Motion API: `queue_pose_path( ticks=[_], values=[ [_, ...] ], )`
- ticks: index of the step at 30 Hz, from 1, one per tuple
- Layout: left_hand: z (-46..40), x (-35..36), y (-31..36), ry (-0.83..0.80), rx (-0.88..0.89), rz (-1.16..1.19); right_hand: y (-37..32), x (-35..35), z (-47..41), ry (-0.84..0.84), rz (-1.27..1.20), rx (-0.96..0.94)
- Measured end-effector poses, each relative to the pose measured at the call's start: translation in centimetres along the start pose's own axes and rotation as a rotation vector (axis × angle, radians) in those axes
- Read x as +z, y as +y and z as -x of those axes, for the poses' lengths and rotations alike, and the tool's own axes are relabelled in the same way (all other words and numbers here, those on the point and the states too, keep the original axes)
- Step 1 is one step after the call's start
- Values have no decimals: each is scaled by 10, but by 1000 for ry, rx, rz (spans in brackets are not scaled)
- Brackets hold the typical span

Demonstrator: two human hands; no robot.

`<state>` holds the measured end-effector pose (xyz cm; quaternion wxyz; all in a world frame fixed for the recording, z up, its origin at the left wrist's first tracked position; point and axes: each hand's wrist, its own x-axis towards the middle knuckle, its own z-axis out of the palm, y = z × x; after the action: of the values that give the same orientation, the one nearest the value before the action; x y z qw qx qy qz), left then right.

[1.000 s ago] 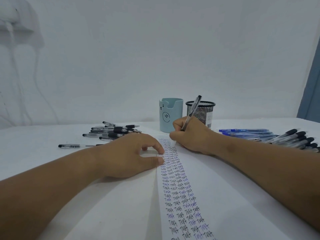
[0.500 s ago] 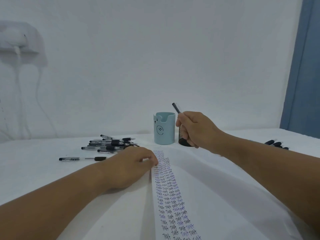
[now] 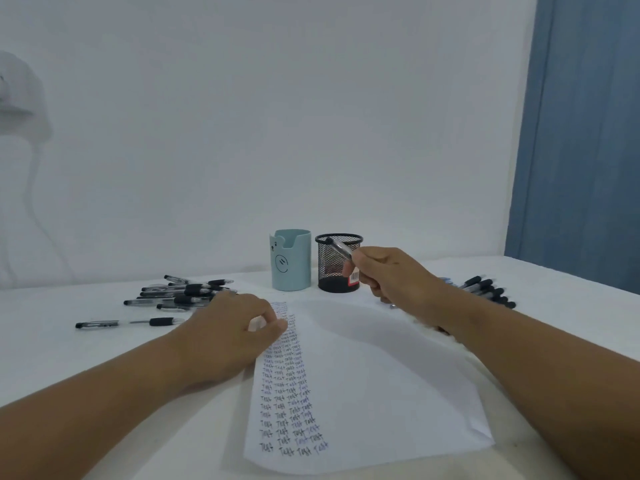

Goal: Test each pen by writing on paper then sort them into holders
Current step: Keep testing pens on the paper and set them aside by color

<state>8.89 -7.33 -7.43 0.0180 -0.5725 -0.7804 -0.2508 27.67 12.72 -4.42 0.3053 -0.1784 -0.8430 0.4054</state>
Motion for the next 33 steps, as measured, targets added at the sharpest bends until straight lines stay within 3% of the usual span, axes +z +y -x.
queue_pose_path(
  ticks=[3,7,15,20,27,33],
  values=[
    [2,1,7,76,10,63,0,-11,1,-7,170,-29],
    [6,2,12,16,19,106,-2,-54,1,75,440,-36],
    [3,4,6,-68,43,51,10,-117,20,26,765,285],
    [1,4,2,-78,43,62,9,-119,23,-52,840,350],
    [-1,4,1,-88,50,74,0,-108,23,-107,812,257],
    [-3,-3,1,3,8,130,-14,-42,6,-50,662,-37]
  ],
)
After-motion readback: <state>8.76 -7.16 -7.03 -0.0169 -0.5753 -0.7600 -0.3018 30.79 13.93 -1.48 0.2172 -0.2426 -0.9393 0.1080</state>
